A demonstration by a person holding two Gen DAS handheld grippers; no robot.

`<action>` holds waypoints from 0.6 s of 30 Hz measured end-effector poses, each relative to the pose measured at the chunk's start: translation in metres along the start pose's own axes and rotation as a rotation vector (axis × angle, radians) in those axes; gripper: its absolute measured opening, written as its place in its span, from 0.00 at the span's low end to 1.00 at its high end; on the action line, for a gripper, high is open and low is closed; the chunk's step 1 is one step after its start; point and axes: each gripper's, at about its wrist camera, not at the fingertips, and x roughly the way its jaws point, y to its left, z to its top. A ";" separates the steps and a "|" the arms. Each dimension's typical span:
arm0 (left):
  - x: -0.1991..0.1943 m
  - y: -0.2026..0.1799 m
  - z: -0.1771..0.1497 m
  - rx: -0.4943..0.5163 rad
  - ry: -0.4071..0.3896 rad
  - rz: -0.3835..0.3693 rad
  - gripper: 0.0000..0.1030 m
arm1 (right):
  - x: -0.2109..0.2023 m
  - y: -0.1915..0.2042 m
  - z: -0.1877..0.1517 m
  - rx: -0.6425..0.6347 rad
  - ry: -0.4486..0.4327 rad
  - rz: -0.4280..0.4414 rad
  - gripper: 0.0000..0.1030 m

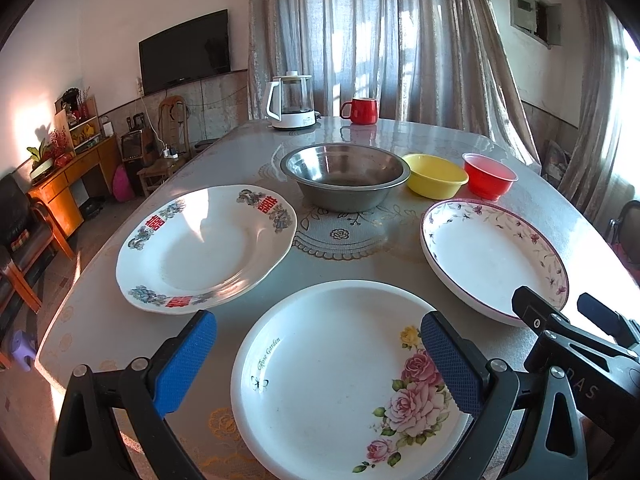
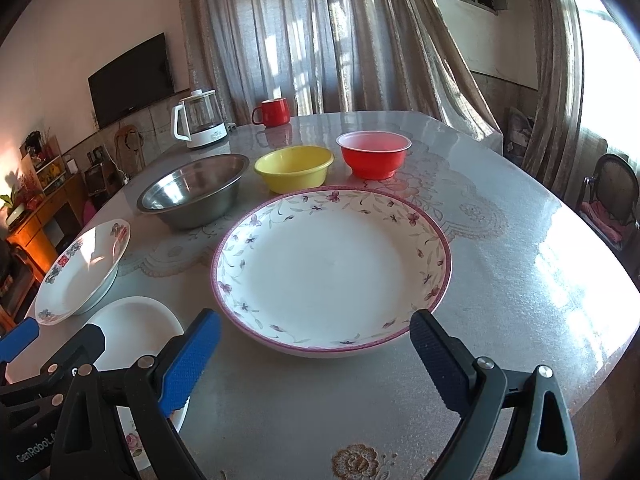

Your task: Organize plates and bowls

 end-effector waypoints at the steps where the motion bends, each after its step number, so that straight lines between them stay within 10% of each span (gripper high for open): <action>1: 0.000 0.000 0.000 0.000 0.001 -0.001 1.00 | 0.000 0.000 0.000 0.001 0.002 -0.001 0.94; 18: 0.005 -0.001 0.000 -0.004 0.016 -0.005 1.00 | -0.002 -0.001 0.001 -0.020 -0.014 -0.032 0.94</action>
